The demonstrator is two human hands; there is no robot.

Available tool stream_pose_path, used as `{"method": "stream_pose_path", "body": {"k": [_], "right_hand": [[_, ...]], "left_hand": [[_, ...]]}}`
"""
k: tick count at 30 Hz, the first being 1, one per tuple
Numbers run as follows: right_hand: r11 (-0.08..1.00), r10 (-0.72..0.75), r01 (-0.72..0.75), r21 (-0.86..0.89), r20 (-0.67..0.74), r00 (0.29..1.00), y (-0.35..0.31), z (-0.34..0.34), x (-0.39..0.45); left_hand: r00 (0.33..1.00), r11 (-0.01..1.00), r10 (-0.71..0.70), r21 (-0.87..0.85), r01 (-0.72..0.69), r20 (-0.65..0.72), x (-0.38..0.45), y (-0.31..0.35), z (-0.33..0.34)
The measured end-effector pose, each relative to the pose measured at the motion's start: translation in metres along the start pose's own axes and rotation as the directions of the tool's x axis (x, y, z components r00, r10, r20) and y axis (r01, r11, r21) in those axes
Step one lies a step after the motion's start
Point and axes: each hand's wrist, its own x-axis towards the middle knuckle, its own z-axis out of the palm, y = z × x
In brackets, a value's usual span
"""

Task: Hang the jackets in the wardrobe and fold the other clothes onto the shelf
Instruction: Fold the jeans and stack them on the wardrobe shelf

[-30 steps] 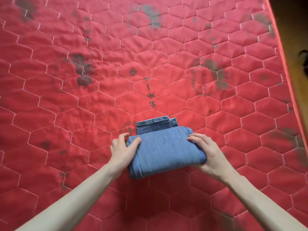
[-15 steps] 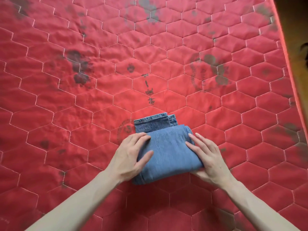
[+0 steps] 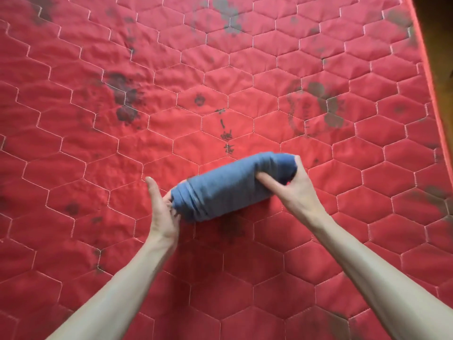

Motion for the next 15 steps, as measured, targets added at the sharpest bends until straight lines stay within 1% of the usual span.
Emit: {"method": "stream_pose_path", "body": {"k": [1, 2, 3, 4, 5, 6, 7, 9, 11, 13, 15], "right_hand": [[0.999, 0.035, -0.036, -0.016, -0.052, 0.998, -0.003, 0.009, 0.01], [0.996, 0.06, -0.066, -0.064, -0.093, 0.994, -0.004, 0.019, 0.022], [0.987, 0.089, -0.103, -0.122, -0.11, 0.99, -0.004, 0.028, 0.031], [0.981, 0.119, -0.133, -0.138, -0.103, 0.988, -0.004, 0.037, 0.039], [0.98, 0.153, -0.161, -0.116, -0.076, 0.985, -0.003, 0.046, 0.046], [0.978, 0.182, -0.186, -0.096, -0.044, 0.982, -0.002, 0.052, 0.051], [0.973, 0.204, -0.205, -0.109, -0.012, 0.979, -0.004, 0.055, 0.053], [0.956, 0.217, -0.206, -0.207, 0.031, 0.976, -0.006, 0.055, 0.056], [0.943, 0.222, -0.193, -0.271, 0.08, 0.972, -0.009, 0.048, 0.057], [0.948, 0.228, -0.185, -0.257, 0.147, 0.963, -0.01, 0.042, 0.057], [0.955, 0.253, -0.209, -0.21, 0.211, 0.944, -0.008, 0.039, 0.054]], "left_hand": [[0.999, 0.999, 0.034, 0.021, -0.034, 0.01, -0.002, -0.002, 0.002], [0.996, 0.992, 0.087, 0.089, -0.089, 0.021, -0.002, -0.005, 0.004], [0.989, 0.968, 0.148, 0.203, -0.149, 0.017, -0.001, -0.01, 0.005], [0.979, 0.92, 0.202, 0.34, -0.194, 0.012, 0.001, -0.015, 0.005], [0.97, 0.867, 0.241, 0.446, -0.222, 0.015, 0.003, -0.02, 0.006], [0.965, 0.828, 0.264, 0.512, -0.229, 0.006, 0.006, -0.023, 0.005], [0.963, 0.81, 0.268, 0.543, -0.222, -0.006, 0.009, -0.023, 0.006], [0.972, 0.81, 0.231, 0.561, -0.167, -0.044, 0.016, -0.016, 0.006], [0.984, 0.847, 0.149, 0.526, -0.076, -0.098, 0.024, -0.005, 0.006], [0.994, 0.907, 0.023, 0.421, 0.026, -0.111, 0.032, 0.004, 0.007], [0.99, 0.935, -0.122, 0.326, 0.137, -0.066, 0.033, 0.012, 0.008]]}}
